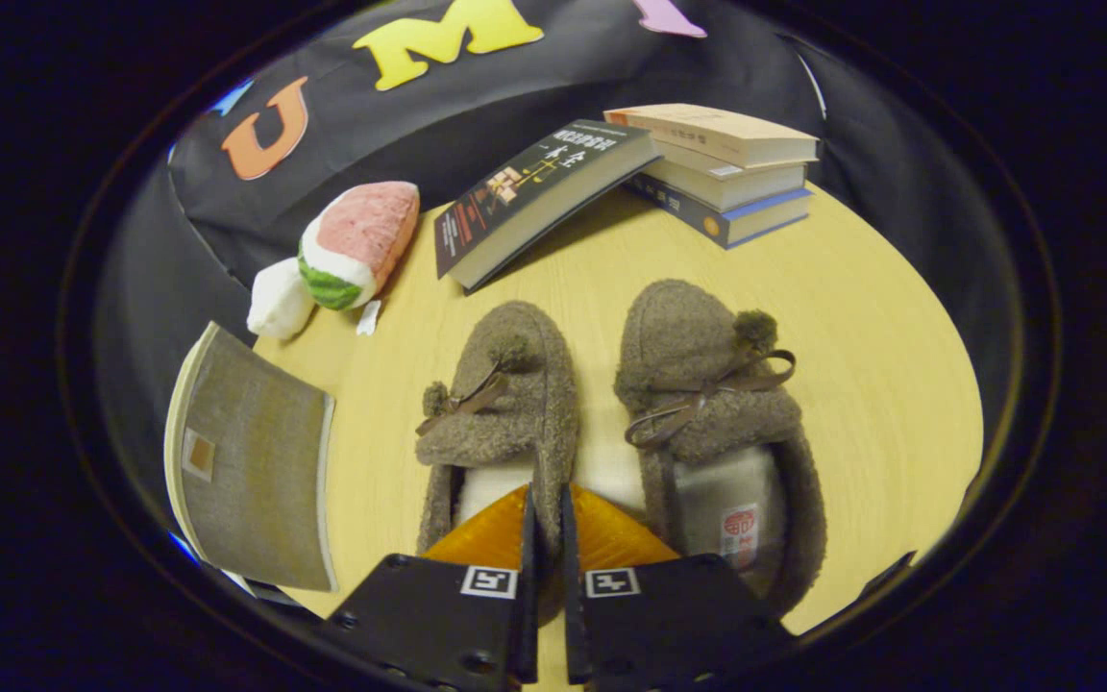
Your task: Open the storage box then place both shoes into the box .Put the left shoe in first, then the right shoe, with the right side of both shoes facing outward in a uniform manner.
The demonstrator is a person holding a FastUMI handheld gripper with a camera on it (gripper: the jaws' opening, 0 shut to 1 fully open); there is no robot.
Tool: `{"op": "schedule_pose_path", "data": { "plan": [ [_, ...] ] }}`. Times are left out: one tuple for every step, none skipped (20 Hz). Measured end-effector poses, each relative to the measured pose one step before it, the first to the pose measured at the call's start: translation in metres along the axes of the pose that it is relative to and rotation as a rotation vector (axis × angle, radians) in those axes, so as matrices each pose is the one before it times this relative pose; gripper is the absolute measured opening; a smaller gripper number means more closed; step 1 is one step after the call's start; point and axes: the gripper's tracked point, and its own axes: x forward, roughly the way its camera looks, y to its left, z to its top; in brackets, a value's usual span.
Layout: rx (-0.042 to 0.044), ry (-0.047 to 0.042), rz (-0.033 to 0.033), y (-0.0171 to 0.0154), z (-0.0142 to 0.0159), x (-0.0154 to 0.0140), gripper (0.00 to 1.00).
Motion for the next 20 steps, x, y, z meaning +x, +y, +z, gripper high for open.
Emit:
{"op": "schedule_pose_path", "data": {
  "plan": [
    [0.01114, 0.00862, 0.00547, 0.00065, -0.00128, -0.00123, 0.05],
    [0.00898, -0.00125, -0.0006, -0.00093, 0.00087, -0.00125, 0.05],
    [0.01615, -0.00078, 0.00266, 0.00079, -0.00015, 0.00009, 0.05],
    [0.01685, 0.01053, 0.00517, 0.00151, -0.00137, -0.00095, 0.0],
    [0.02719, 0.00423, 0.01077, 0.00229, -0.00114, -0.0015, 0.0],
    [0.03123, 0.00587, 0.00983, 0.00275, -0.00112, -0.00289, 0.0],
    [0.02864, 0.00495, 0.00932, 0.00322, -0.0004, -0.00302, 0.0],
    [0.01859, 0.00258, 0.00534, 0.00347, -0.00036, -0.00423, 0.0],
    [0.01117, -0.0022, 0.00582, 0.00376, -0.00085, -0.00591, 0.0],
    [0.00791, -0.00715, 0.00509, 0.00462, 0.00065, -0.00659, 0.0],
    [0.00793, -0.00977, 0.00661, 0.00598, 0.0014, -0.0083, 0.0],
    [0.0089, -0.0109, 0.00737, 0.0078, 0.00105, -0.00744, 0.0],
    [0.00995, -0.01138, 0.00797, 0.00825, 0.00168, -0.00904, 0.0],
    [0.00939, -0.01137, 0.00997, 0.00963, 0.00179, -0.00921, 0.0],
    [0.00833, -0.015, 0.01047, 0.01111, 0.00284, -0.0102, 0.0],
    [0.00238, -0.02038, 0.01093, 0.01236, 0.00354, -0.01093, 0.0],
    [-0.00257, -0.024, 0.0092, 0.01321, 0.00437, -0.01032, 0.0],
    [-0.00238, -0.02445, 0.01026, 0.01433, 0.00394, -0.00999, 0.0],
    [-0.00076, -0.02274, 0.01328, 0.01664, 0.00407, -0.00994, 0.0],
    [-0.00297, -0.02181, 0.01703, 0.0193, 0.00224, -0.00946, 0.0]
  ]
}}
